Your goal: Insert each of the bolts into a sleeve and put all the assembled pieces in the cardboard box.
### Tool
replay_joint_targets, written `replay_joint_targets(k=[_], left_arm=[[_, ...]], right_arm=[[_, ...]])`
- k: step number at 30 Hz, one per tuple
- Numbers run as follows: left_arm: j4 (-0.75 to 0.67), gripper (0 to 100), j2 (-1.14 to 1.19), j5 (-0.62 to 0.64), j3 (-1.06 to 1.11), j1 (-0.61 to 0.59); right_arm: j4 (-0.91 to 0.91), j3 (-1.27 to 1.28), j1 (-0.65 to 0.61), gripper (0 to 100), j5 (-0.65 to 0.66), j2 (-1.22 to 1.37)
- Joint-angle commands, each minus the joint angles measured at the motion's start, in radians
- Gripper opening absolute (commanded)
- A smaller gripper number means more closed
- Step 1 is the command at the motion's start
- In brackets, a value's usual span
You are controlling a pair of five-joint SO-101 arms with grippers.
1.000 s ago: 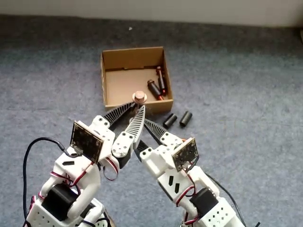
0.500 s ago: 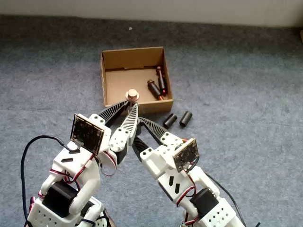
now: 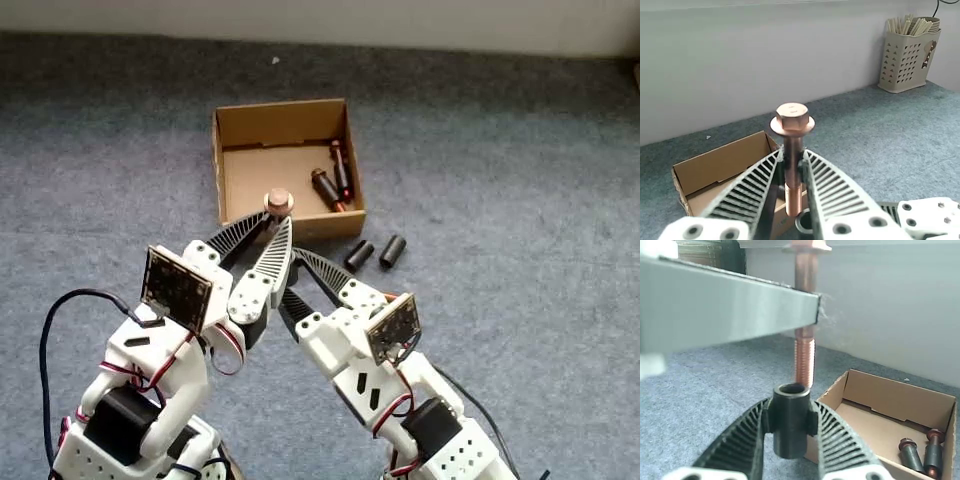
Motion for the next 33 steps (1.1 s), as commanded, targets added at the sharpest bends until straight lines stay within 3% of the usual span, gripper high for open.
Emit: replay_joint_targets(k=[1, 16, 22, 33], left_arm=[[0.0, 1, -0.012, 0.011, -0.079, 0.027], [0.058, 1, -0.012, 0.011, -0.074, 0.031], [0.121, 1, -0.077, 0.002, -0.07, 0.13], [0.115, 1, -0.134, -0.054, 0.044, 0.094]], right_arm=[[-0.025, 0.108, -0.005, 0.4, 0.006, -0.013], [-0.025, 0.104, -0.001, 0.4, 0.006, -0.013], [-0.025, 0.102, 0.001, 0.4, 0.006, -0.013], [-0.027, 0.101, 0.031, 0.4, 0.006, -0.013]])
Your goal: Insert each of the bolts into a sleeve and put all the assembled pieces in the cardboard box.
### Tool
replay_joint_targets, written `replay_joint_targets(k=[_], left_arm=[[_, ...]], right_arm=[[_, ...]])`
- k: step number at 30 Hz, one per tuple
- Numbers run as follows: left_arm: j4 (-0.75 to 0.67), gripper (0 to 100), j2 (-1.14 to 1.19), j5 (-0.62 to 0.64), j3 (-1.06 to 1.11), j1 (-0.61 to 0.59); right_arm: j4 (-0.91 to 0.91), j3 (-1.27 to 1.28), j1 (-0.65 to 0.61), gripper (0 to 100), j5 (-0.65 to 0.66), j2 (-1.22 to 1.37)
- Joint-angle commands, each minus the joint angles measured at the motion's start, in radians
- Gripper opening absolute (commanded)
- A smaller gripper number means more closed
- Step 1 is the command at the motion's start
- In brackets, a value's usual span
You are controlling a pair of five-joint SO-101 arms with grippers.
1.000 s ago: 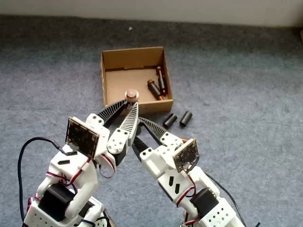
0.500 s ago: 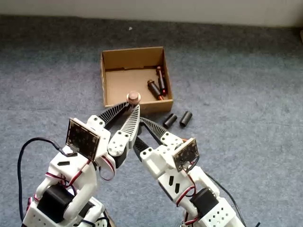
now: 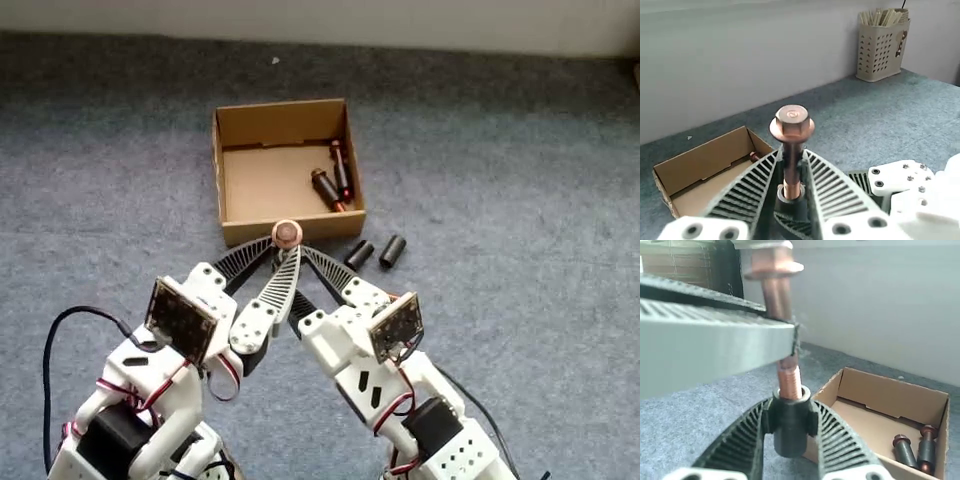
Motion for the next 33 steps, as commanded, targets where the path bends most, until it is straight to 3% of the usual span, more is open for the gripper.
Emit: replay_joint_targets(k=[1, 22, 28, 33], left_arm=[[-0.003, 1, -0.007, -0.012, 0.005, -0.021], [-0.043, 1, -0.007, -0.02, 0.065, -0.053], [-0.043, 15, -0.007, -0.04, 0.067, -0.091], [-0.041, 16, -0.007, -0.04, 0.065, -0.136]], right_arm=[[-0.025, 0.101, 0.015, 0.4, 0.005, -0.015], [-0.025, 0.108, 0.015, 0.4, 0.005, -0.016], [-0.025, 0.108, 0.016, 0.4, 0.005, -0.016], [-0.024, 0.108, 0.016, 0.4, 0.005, -0.016]])
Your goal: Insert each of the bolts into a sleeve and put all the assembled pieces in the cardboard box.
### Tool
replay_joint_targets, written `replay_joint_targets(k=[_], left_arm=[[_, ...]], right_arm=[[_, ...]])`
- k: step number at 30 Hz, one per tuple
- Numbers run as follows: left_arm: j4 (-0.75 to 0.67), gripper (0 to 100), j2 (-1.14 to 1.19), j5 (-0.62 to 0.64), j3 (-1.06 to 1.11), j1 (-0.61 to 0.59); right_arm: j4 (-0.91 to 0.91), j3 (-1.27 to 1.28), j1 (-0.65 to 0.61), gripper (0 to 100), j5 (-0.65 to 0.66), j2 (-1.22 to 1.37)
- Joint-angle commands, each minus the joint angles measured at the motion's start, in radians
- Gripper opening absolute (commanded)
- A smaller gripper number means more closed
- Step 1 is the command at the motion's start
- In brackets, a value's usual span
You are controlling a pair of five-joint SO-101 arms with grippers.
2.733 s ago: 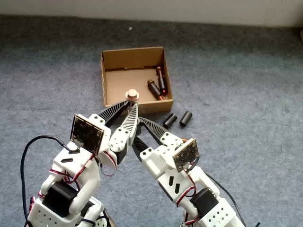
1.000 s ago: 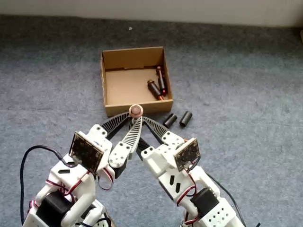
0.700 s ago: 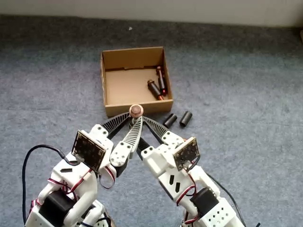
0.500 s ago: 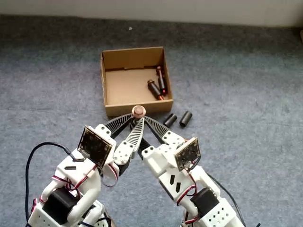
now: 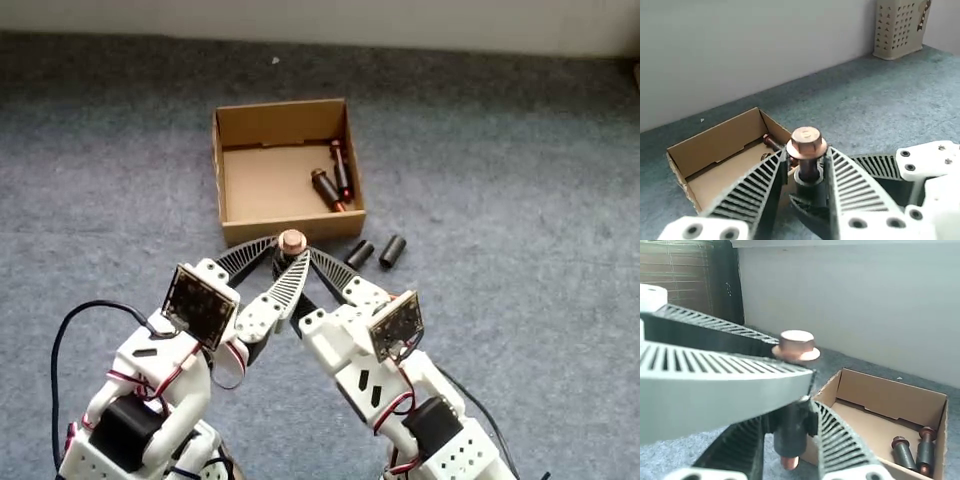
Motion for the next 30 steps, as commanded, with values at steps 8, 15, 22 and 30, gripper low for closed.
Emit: replay_joint_targets(k=[8, 15, 22, 30], left_arm=[[-0.017, 20, -0.008, -0.012, -0.013, -0.031], [-0.017, 20, -0.019, -0.014, -0.044, -0.088], [0.051, 15, -0.019, -0.012, -0.104, -0.265], [0.127, 1, -0.019, -0.017, 0.108, -0.423]], right_arm=[[-0.018, 0.108, 0.042, 0.4, 0.005, -0.013], [-0.013, 0.108, 0.108, 0.4, 0.005, -0.012], [0.081, 0.108, 0.11, 0.4, 0.005, -0.013], [0.111, 0.102, 0.24, 0.4, -0.114, -0.013]])
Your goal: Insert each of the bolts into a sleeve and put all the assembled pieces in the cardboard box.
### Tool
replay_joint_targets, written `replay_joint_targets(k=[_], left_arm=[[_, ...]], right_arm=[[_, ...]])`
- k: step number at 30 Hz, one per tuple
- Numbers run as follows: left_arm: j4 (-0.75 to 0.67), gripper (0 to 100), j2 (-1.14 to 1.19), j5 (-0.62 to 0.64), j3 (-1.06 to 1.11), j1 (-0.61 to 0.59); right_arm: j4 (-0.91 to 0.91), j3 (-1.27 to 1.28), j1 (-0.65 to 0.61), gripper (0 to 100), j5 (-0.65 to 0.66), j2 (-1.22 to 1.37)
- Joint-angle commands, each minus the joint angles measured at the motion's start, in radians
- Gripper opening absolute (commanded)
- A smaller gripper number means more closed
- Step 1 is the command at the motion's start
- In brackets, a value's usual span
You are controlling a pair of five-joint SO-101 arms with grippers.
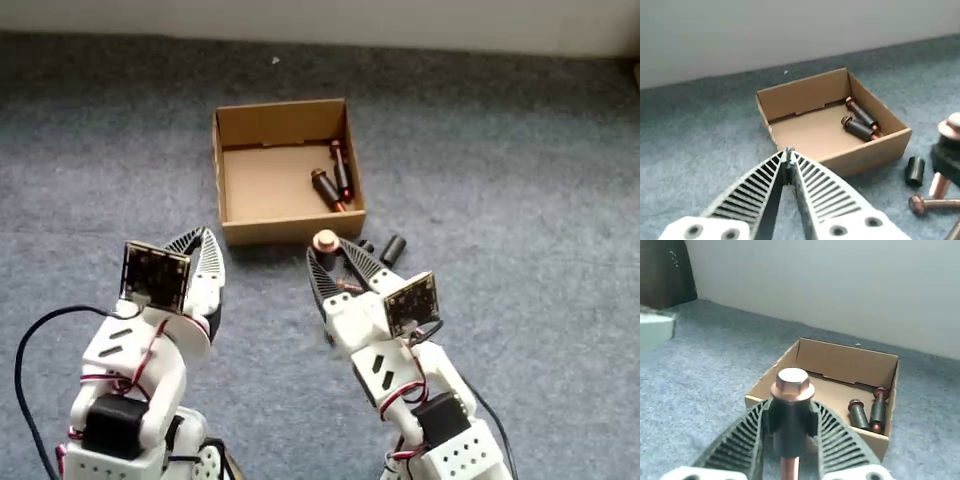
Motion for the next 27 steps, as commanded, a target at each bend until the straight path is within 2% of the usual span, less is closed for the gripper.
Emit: replay_joint_targets(k=[1, 2, 6, 11, 14, 18, 27], left_arm=[[0.002, 1, 0.002, -0.011, 0.128, -0.093], [0.002, 1, 0.002, -0.011, 0.165, -0.101], [0.0, 1, 0.002, -0.092, 0.234, -0.102], [-0.003, 1, 0.002, -0.101, 0.326, -0.101], [-0.061, 1, 0.002, -0.101, 0.351, -0.108], [-0.123, 1, 0.002, -0.101, 0.377, -0.107], [-0.123, 1, 0.002, -0.103, 0.377, -0.11]], right_arm=[[0.001, 0.101, 0.079, 0.4, -0.147, -0.012], [0.002, 0.101, 0.096, 0.4, -0.189, -0.005], [0.004, 0.067, 0.125, 0.4, -0.198, -0.004], [0.004, -0.042, 0.122, 0.4, -0.198, -0.001], [-0.001, -0.127, 0.104, 0.4, -0.196, 0.062], [-0.042, -0.288, 0.081, 0.4, -0.196, 0.323], [-0.323, -0.645, 0.082, 0.4, -0.196, 1.001]])
